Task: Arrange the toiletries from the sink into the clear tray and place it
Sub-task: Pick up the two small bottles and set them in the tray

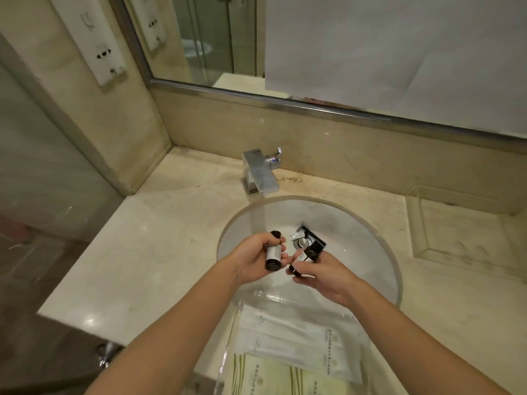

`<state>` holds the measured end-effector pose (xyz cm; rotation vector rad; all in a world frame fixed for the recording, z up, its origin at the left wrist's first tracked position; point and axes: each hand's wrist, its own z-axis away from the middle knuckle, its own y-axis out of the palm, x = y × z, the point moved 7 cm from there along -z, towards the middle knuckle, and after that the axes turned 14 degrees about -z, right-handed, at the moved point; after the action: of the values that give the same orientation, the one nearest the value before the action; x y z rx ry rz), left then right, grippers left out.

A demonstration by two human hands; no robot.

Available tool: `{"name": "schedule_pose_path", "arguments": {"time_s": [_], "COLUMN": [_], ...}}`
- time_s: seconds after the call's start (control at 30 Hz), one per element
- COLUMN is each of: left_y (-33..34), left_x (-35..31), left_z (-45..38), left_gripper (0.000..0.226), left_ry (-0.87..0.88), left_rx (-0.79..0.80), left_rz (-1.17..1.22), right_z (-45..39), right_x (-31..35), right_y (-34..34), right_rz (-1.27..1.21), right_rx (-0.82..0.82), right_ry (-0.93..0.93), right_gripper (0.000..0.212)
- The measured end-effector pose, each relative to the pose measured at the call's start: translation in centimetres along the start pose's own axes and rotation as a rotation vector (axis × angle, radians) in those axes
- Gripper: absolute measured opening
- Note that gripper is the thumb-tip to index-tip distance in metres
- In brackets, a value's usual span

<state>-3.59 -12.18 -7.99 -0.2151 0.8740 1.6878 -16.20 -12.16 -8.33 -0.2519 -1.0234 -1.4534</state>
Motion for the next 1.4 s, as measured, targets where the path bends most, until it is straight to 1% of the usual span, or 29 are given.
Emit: {"name": "schedule_pose_path", "arguments": {"time_s": [0.07, 0.17, 0.3, 0.4, 0.47, 0.57, 0.63, 0.73, 0.83, 0.9, 0.97, 1.07, 1.17, 1.23, 1.33, 1.4], "left_y": [0.2, 0.2, 0.1, 0.1, 0.1, -0.1, -0.4, -1.2, -2.1, -2.4, -2.3, -2.2, -2.6, -3.2, -4.1, -4.4], "left_x": [0.5, 1.5, 3.0, 4.1, 4.9, 6.0, 6.5, 7.0, 7.6, 8.0, 8.3, 8.4, 8.5, 8.6, 8.9, 9.0], "left_z": [1.7, 3.8, 5.9, 6.9, 7.5, 8.3, 8.8, 9.2, 9.5, 9.6, 9.8, 10.3, 10.7, 10.6, 10.2, 9.9], "left_gripper": [0.016, 0.019, 0.018, 0.017, 0.020, 0.019, 0.018, 0.025, 0.017, 0.015, 0.019, 0.032, 0.038, 0.038, 0.039, 0.040], "left_ry": [-0.011, -0.034, -0.049, -0.039, -0.041, -0.035, -0.003, 0.079, 0.117, 0.125, 0.143, 0.188, 0.225, 0.243, 0.256, 0.285], "left_rx": [0.041, 0.094, 0.116, 0.098, 0.093, 0.093, 0.094, 0.072, 0.009, 0.016, 0.050, 0.077, 0.054, 0.028, -0.028, -0.052], "left_rz": [0.016, 0.054, 0.065, 0.083, 0.079, 0.025, -0.060, -0.323, -0.556, -0.629, -0.670, -0.776, -0.941, -1.034, -1.197, -1.319], "right_z": [1.2, 3.1, 5.9, 7.6, 8.5, 9.8, 10.3, 10.8, 11.2, 11.7, 12.0, 12.4, 12.5, 12.6, 12.7, 12.7], "right_x": [-0.4, -1.1, -2.1, -2.8, -3.2, -3.9, -4.5, -5.6, -6.7, -7.2, -7.4, -7.8, -8.5, -9.1, -10.2, -11.1], "right_y": [0.3, 0.8, 1.6, 2.0, 2.0, 2.3, 2.2, 1.7, 1.6, 1.8, 2.0, 1.8, 1.2, 0.7, 0.1, -0.1], "right_rz": [-0.041, -0.193, -0.314, -0.270, -0.214, -0.202, -0.243, -0.275, -0.335, -0.368, -0.366, -0.313, -0.264, -0.162, 0.060, 0.174], "right_rx": [-0.007, -0.013, -0.016, -0.043, -0.077, -0.108, -0.144, -0.204, -0.226, -0.209, -0.186, -0.194, -0.234, -0.260, -0.306, -0.309], "right_ry": [-0.036, -0.054, -0.039, -0.062, -0.090, -0.113, -0.117, -0.113, -0.084, -0.061, -0.057, -0.077, -0.081, -0.066, -0.013, 0.031], "right_gripper": [0.014, 0.016, 0.020, 0.022, 0.021, 0.011, 0.011, 0.009, 0.011, 0.009, 0.008, 0.004, 0.011, 0.011, 0.020, 0.020]}}
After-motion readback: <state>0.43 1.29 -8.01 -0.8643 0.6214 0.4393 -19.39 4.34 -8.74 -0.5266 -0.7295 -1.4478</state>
